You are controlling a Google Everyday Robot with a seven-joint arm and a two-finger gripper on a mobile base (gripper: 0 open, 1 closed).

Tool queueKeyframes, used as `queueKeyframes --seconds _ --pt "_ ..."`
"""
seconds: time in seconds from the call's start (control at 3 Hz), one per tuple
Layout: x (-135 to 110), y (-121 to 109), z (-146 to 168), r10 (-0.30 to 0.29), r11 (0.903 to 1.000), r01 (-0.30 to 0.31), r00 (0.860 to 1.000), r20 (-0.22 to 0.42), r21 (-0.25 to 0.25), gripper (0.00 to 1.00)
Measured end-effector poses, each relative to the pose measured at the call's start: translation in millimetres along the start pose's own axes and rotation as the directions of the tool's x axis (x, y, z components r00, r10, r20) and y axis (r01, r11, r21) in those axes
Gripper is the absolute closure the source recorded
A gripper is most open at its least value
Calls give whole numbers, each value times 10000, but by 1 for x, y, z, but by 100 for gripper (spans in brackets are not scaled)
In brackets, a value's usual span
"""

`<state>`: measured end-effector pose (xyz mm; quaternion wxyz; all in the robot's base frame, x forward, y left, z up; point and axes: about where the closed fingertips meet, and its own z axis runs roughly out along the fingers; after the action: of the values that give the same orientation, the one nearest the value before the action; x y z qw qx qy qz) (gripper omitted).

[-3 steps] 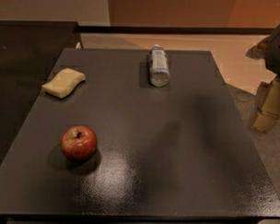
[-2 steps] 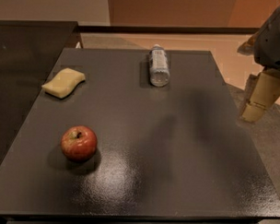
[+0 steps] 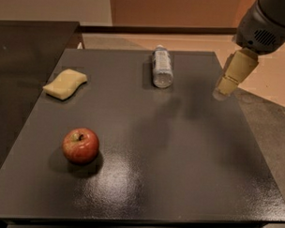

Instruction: Pick blue plastic bottle

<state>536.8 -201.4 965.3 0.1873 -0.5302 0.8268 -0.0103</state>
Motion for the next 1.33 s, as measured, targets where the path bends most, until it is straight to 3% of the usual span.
queueKeyframes --seconds 0.33,0.67,1.0,1.33 --pt "-15 -32 18 901 9958 -902 9959 68 153 0" --pt "-32 -60 42 2071 9782 -2073 9782 164 148 0" --pt "-53 -77 65 3112 9503 -3111 9499 290 -91 0" --pt "-75 -86 84 4099 9121 -4096 9114 367 -163 0"
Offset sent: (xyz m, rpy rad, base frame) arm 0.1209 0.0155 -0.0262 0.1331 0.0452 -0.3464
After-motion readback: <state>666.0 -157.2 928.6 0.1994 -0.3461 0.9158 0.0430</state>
